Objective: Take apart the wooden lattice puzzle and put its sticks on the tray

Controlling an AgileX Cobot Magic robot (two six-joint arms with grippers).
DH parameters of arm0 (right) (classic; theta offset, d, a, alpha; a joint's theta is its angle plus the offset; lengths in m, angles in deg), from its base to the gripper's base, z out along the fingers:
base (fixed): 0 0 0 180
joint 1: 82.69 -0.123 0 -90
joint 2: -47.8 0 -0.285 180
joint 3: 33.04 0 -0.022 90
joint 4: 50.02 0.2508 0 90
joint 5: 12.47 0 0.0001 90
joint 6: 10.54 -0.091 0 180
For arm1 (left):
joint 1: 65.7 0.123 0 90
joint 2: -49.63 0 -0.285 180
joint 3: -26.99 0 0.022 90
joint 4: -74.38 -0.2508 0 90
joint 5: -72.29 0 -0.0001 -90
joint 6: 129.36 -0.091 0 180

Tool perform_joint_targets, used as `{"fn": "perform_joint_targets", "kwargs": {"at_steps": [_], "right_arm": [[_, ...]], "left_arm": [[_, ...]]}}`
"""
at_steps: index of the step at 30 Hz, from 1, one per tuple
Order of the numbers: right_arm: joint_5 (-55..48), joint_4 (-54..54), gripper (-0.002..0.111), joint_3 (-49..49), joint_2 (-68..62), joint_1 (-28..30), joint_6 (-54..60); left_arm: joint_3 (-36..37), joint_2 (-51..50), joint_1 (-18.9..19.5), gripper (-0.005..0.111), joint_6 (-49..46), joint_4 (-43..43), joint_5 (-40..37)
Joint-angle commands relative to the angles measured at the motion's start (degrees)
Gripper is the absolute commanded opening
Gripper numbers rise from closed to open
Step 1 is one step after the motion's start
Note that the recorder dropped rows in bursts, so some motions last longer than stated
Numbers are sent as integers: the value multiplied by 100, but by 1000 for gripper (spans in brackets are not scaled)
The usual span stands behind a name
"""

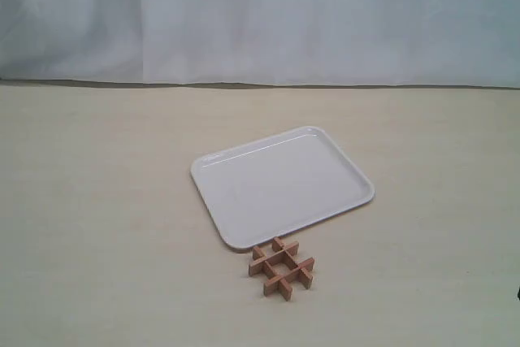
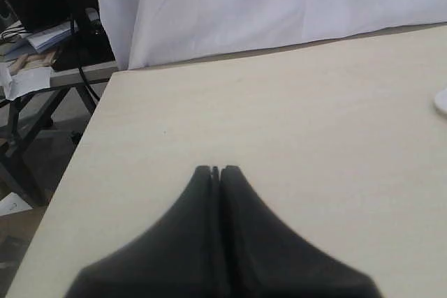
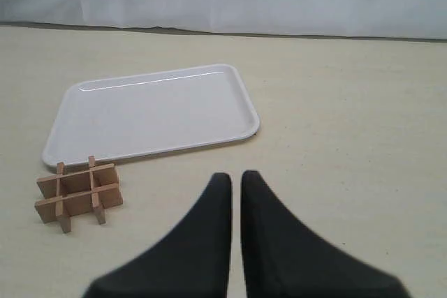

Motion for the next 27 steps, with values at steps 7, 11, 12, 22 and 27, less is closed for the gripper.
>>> {"fn": "perform_joint_targets", "kwargs": {"at_steps": [7, 11, 12, 22, 27], "right_arm": [[65, -1, 5, 10, 27, 34, 13], [101, -1, 5, 10, 27, 34, 13], [131, -41, 5, 10, 27, 34, 13], [3041, -41, 5, 10, 27, 34, 13], [3554, -41, 5, 10, 27, 34, -14]], "left_arm": [[15, 10, -42, 0, 36, -14, 54], [15, 10, -42, 0, 36, -14, 54], [15, 10, -42, 0, 36, -14, 54], [15, 10, -42, 0, 36, -13, 32], [15, 10, -42, 0, 36, -13, 32]]}}
